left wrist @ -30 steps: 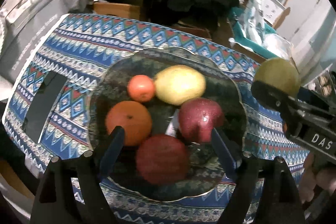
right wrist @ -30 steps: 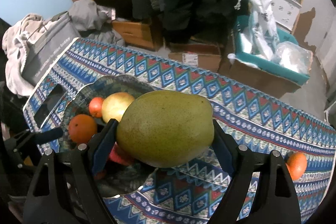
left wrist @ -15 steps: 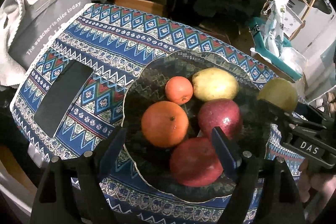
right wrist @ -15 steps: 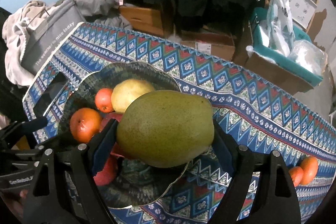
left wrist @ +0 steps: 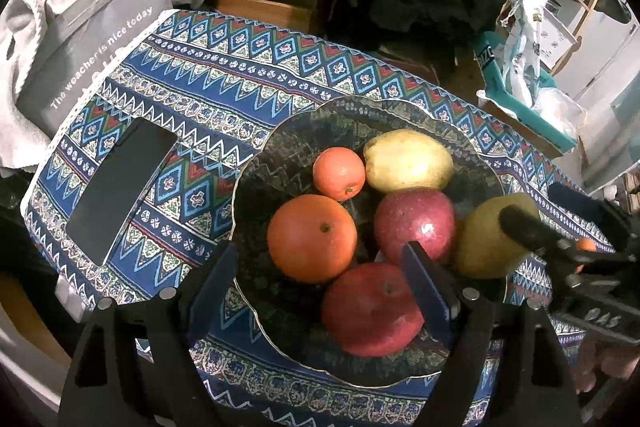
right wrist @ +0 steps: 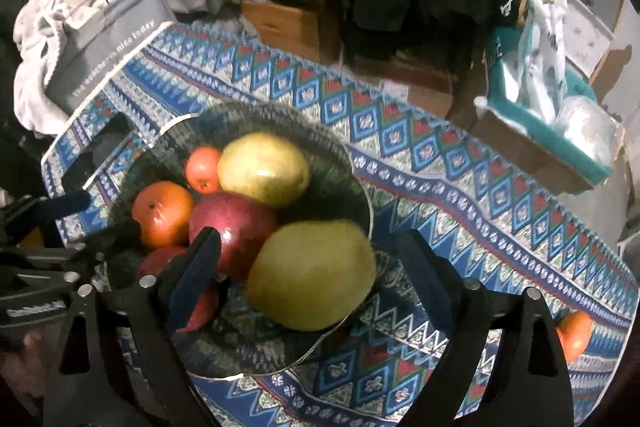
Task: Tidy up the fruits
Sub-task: 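Lower the yellow pear onto the plate and open right tool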
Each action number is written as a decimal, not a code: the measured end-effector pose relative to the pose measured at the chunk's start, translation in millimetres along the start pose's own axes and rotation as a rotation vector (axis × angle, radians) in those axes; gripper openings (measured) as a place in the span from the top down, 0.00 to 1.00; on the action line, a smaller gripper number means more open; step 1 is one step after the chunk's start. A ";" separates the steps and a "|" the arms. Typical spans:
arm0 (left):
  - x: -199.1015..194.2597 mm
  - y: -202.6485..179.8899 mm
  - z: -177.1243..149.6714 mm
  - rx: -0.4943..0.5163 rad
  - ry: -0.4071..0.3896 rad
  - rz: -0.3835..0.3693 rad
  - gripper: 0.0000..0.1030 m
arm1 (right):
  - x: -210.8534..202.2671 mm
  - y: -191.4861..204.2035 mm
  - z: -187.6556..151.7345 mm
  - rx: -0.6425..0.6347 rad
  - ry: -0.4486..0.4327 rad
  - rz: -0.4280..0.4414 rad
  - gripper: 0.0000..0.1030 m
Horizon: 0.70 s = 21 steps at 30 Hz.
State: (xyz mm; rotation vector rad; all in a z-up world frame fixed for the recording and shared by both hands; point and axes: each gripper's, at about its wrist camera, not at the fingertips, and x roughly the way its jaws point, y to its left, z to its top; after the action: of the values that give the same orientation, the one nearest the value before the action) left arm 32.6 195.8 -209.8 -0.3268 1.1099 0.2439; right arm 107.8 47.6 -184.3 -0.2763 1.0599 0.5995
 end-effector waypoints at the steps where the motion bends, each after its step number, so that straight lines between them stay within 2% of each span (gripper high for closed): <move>1: -0.5 -0.7 -0.2 0.000 -0.001 0.000 0.18 | -2.5 -1.6 1.4 0.008 -0.007 0.003 0.12; 13: -16.8 -18.0 1.3 0.020 -0.032 -0.027 0.18 | -41.1 -30.1 -6.6 0.104 -0.075 -0.026 0.12; 21: -36.7 -43.2 2.5 0.074 -0.077 -0.048 0.18 | -71.9 -48.9 -17.7 0.145 -0.122 -0.112 0.12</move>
State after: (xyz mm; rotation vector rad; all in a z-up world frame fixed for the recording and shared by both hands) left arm 34.3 155.6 -169.8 -0.2752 1.0310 0.1710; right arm 98.2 -24.1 -133.0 -0.1689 0.9579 0.4313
